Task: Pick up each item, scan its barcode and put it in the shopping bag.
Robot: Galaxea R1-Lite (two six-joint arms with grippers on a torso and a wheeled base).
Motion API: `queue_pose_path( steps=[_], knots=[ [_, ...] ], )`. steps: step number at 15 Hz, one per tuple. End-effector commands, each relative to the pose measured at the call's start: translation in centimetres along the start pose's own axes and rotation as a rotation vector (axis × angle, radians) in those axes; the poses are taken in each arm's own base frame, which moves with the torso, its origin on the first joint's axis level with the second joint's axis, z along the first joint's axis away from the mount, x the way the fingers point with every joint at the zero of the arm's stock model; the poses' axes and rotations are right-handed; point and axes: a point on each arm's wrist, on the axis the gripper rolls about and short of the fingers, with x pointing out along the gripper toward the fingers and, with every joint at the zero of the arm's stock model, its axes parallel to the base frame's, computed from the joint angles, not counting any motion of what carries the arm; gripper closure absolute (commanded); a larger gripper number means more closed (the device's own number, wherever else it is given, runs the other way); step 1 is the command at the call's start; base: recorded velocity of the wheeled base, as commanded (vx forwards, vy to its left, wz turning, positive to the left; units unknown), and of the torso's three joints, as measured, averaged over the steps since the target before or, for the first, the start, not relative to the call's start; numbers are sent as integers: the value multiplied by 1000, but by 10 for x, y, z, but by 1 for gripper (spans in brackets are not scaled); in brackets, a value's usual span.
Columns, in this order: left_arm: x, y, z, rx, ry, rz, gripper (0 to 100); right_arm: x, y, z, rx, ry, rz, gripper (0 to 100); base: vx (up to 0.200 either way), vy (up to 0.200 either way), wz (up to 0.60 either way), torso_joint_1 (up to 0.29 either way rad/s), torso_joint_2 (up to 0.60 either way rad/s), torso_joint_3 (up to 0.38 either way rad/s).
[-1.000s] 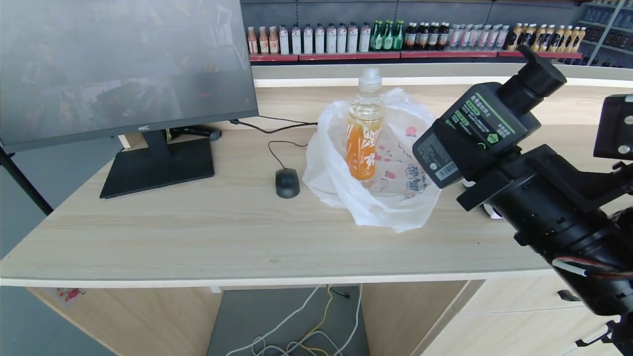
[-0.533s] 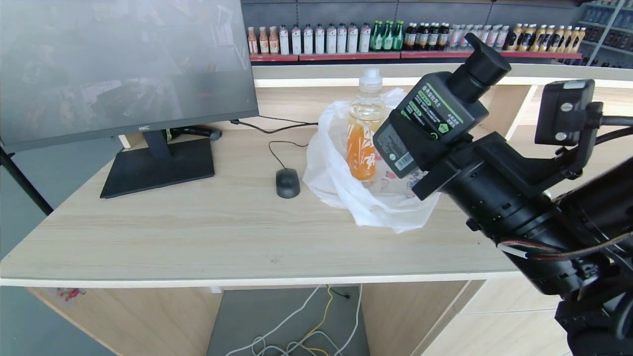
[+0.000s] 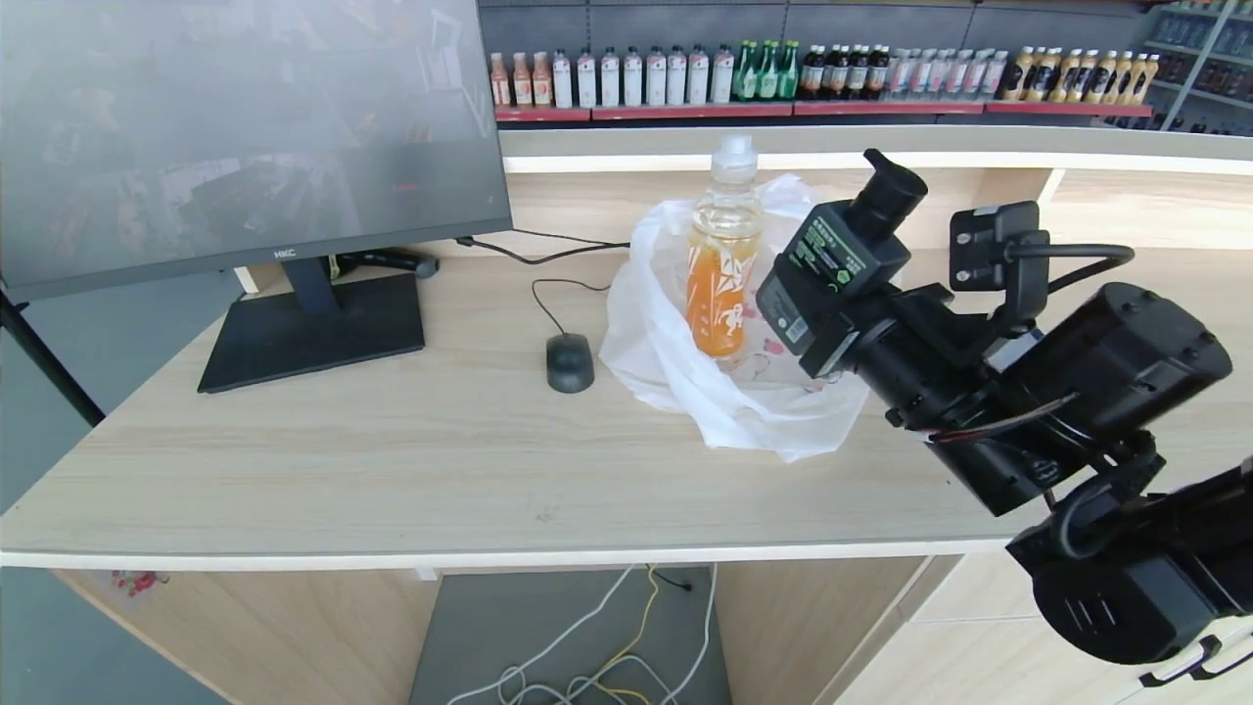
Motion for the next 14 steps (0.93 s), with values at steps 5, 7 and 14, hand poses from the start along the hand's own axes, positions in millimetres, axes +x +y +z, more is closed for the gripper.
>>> queue_pose_path(
  steps=[5, 7, 14],
  knots=[
    [0, 0, 0, 0, 0, 0, 0, 36, -46, 3, -39, 92, -107, 100, 0, 0, 0, 0, 0, 0],
    [0, 0, 0, 0, 0, 0, 0, 43, -60, -9, -42, 136, -141, 100, 0, 0, 0, 0, 0, 0],
    [0, 0, 0, 0, 0, 0, 0, 63, -89, -47, -61, 175, -200, 100, 0, 0, 0, 0, 0, 0]
  ],
)
